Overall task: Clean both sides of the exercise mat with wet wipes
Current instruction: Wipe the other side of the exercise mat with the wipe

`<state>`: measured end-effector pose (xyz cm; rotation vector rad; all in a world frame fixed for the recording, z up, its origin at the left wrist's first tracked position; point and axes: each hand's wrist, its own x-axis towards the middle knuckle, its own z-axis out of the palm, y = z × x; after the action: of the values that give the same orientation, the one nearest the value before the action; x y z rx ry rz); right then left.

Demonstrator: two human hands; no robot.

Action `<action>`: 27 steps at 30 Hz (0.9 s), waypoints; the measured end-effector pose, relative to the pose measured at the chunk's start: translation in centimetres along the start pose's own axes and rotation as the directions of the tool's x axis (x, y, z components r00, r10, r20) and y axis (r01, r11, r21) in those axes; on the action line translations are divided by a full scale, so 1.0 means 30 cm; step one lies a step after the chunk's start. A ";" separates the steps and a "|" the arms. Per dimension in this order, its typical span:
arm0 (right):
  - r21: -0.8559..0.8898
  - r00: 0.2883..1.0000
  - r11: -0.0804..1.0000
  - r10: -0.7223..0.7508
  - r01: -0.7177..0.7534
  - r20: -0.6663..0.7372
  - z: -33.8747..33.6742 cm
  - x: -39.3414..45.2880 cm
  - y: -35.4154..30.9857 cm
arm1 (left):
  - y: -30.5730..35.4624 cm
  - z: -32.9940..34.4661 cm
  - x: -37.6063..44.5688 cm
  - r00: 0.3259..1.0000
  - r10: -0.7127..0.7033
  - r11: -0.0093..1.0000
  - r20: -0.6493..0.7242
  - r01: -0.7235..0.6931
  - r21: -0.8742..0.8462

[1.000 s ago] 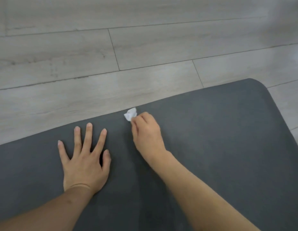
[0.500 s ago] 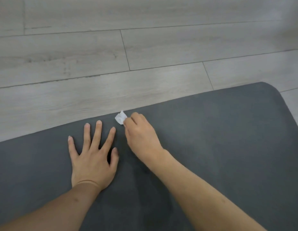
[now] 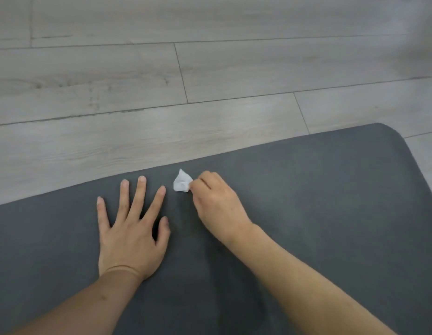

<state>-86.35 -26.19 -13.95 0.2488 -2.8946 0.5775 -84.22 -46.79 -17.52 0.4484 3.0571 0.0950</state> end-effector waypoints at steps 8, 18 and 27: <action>-0.068 0.718 0.758 0.581 -0.649 -0.384 -0.174 -0.004 0.357 | 0.003 0.002 0.005 1.000 0.002 1.000 -0.008 -0.002 -0.004; -0.175 0.905 0.898 0.364 -0.403 -0.220 -0.177 -0.039 0.391 | -0.003 0.006 0.008 1.000 0.011 1.000 -0.019 -0.011 0.009; -0.015 0.994 0.995 0.101 -0.101 -0.044 0.033 -0.085 -0.106 | -0.004 0.000 0.009 0.999 0.030 1.000 -0.014 -0.030 0.003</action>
<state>-83.37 -29.16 -14.23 0.0865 -2.8818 0.5661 -84.51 -46.81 -17.54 0.4966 3.0647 0.0947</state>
